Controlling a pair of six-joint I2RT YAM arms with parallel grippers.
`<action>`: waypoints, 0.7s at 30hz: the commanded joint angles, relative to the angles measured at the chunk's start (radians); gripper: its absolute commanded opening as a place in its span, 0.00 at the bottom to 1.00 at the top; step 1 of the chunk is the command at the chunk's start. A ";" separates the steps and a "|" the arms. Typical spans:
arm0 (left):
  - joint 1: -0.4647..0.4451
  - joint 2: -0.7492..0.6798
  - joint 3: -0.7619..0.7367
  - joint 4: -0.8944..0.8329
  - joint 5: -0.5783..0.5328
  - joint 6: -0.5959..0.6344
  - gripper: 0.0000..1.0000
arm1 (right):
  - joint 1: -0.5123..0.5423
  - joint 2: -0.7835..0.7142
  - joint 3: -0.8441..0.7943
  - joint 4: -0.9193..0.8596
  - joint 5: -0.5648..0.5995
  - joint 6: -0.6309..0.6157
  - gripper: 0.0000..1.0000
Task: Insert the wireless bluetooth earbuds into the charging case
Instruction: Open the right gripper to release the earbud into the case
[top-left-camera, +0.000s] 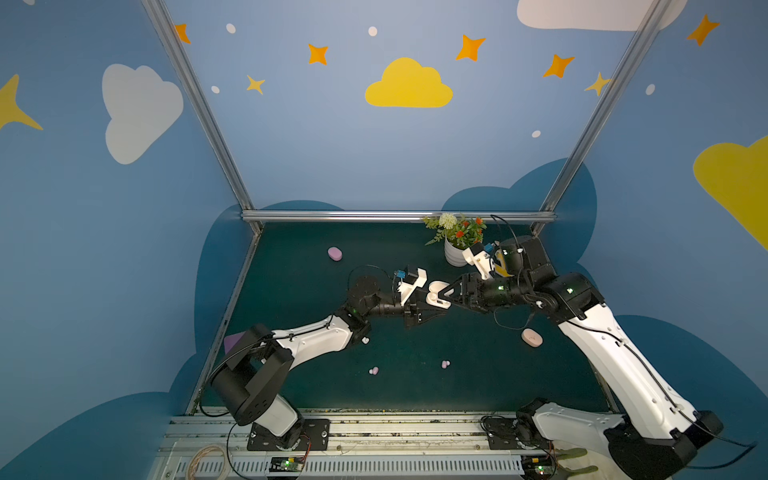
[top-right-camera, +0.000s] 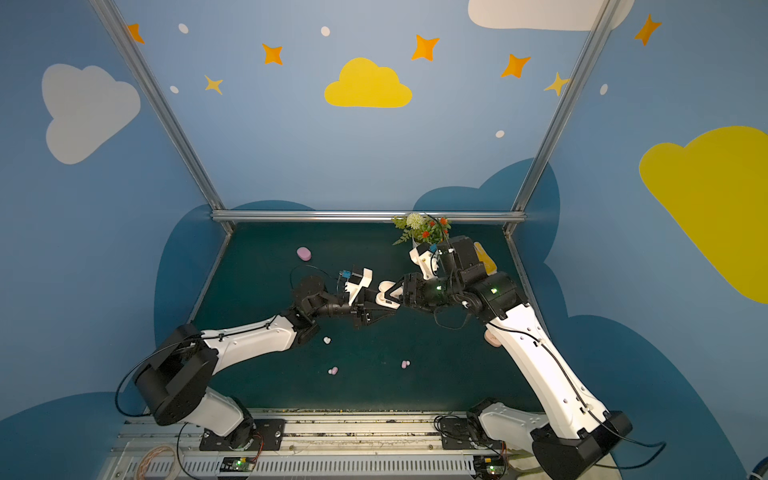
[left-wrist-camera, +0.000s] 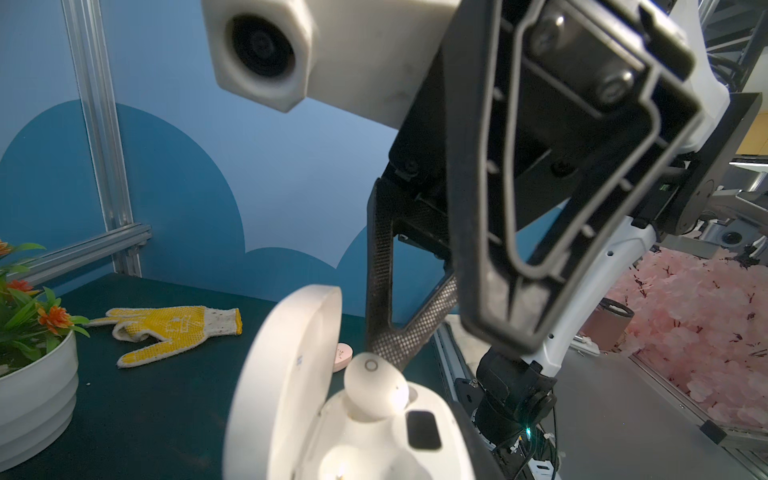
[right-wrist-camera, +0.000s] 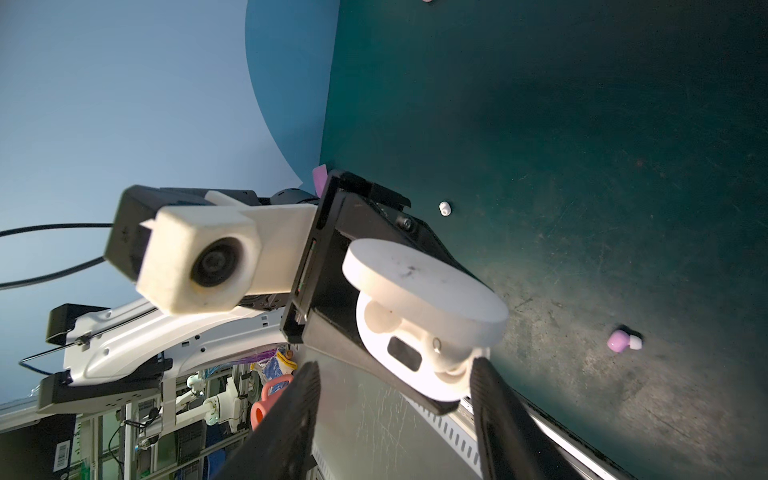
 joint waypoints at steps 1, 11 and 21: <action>0.002 -0.015 0.025 0.008 0.005 0.012 0.16 | 0.006 0.011 0.022 0.021 -0.016 -0.002 0.57; 0.003 -0.015 0.026 0.010 0.010 0.009 0.16 | 0.007 0.034 0.045 -0.012 0.003 -0.032 0.57; 0.031 -0.006 0.013 -0.023 -0.025 0.010 0.16 | 0.028 0.014 0.076 -0.064 0.032 -0.046 0.57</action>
